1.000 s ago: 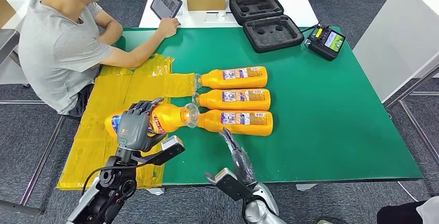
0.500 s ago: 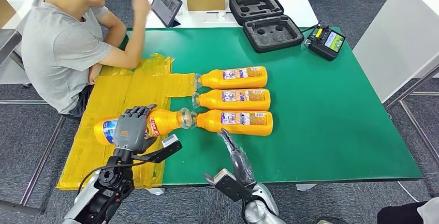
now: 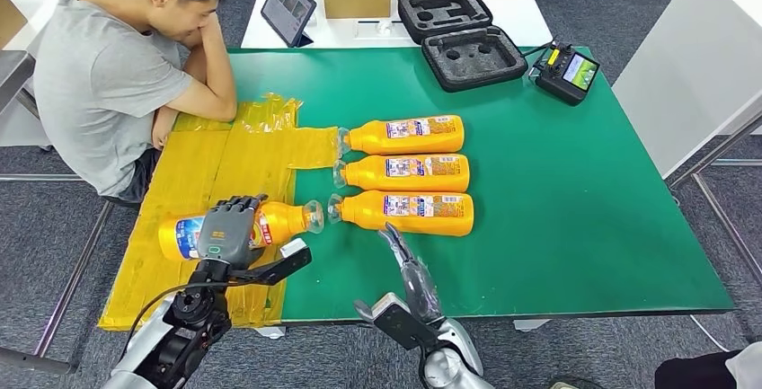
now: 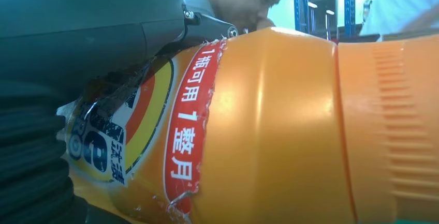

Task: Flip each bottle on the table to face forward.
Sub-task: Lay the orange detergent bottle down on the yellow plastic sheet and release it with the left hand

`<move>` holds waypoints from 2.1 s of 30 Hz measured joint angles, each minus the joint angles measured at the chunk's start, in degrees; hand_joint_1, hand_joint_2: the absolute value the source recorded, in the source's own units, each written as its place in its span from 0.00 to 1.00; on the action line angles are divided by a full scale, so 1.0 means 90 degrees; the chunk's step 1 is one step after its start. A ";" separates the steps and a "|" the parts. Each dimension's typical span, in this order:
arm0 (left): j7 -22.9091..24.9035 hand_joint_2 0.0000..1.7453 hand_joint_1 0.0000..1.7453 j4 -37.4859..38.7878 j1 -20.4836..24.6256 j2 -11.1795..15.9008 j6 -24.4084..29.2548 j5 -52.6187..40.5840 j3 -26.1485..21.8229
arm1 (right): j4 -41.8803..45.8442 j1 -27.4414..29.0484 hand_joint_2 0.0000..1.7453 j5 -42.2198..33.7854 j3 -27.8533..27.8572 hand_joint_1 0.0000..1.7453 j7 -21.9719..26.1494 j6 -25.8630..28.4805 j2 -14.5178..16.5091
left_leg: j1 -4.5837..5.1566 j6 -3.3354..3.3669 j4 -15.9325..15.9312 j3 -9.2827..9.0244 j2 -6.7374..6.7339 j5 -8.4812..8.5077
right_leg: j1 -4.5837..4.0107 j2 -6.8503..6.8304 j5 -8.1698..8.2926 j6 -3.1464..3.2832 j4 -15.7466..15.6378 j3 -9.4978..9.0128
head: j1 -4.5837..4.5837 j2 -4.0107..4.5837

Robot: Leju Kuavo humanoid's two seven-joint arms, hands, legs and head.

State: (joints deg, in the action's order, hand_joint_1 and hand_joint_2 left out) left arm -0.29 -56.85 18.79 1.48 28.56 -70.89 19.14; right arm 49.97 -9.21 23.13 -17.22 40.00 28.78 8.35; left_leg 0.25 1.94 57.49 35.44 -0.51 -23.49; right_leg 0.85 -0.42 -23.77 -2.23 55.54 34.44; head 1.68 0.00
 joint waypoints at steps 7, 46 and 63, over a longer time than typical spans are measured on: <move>-0.0011 1.00 1.00 0.0063 -0.0025 -0.0010 -0.0185 -0.0088 -0.0027 | 0.0005 0.0076 1.00 -0.0006 0.0001 0.00 -0.0001 0.0008 0.0000 | 0.0000 0.0000 0.0000 0.0000 0.0000 0.0000 | 0.0000 0.0000 0.0000 0.0000 0.0000 0.0000 | 0.0000 0.0000; -0.0004 1.00 0.80 0.0090 -0.0031 -0.0161 -0.0834 -0.0227 -0.0460 | -0.0297 -0.0277 1.00 0.0096 0.0216 0.00 -0.0005 -0.0150 0.0041 | 0.0000 -0.0009 0.0000 -0.0005 0.0001 0.0009 | 0.0000 -0.0001 0.0004 0.0001 0.0000 -0.0006 | 0.0000 0.0000; -0.0105 1.00 0.08 0.0443 0.0197 -0.0197 -0.1397 -0.0302 -0.0458 | -0.0440 -0.0279 1.00 -0.0012 0.0231 0.00 -0.0005 -0.0101 0.0014 | 0.0000 -0.0009 -0.0002 -0.0035 0.0005 0.0010 | 0.0001 -0.0006 0.0003 0.0002 -0.0001 -0.0040 | 0.0000 0.0000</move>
State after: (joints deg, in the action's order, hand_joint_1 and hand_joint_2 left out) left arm -1.24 -52.87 20.57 -0.30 15.98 -73.61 15.02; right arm 46.01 -11.72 23.01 -15.15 39.95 27.87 8.47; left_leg 0.25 1.86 57.47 35.12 -0.47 -23.41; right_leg 0.86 -0.47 -23.74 -2.21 55.53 34.08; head 1.68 0.00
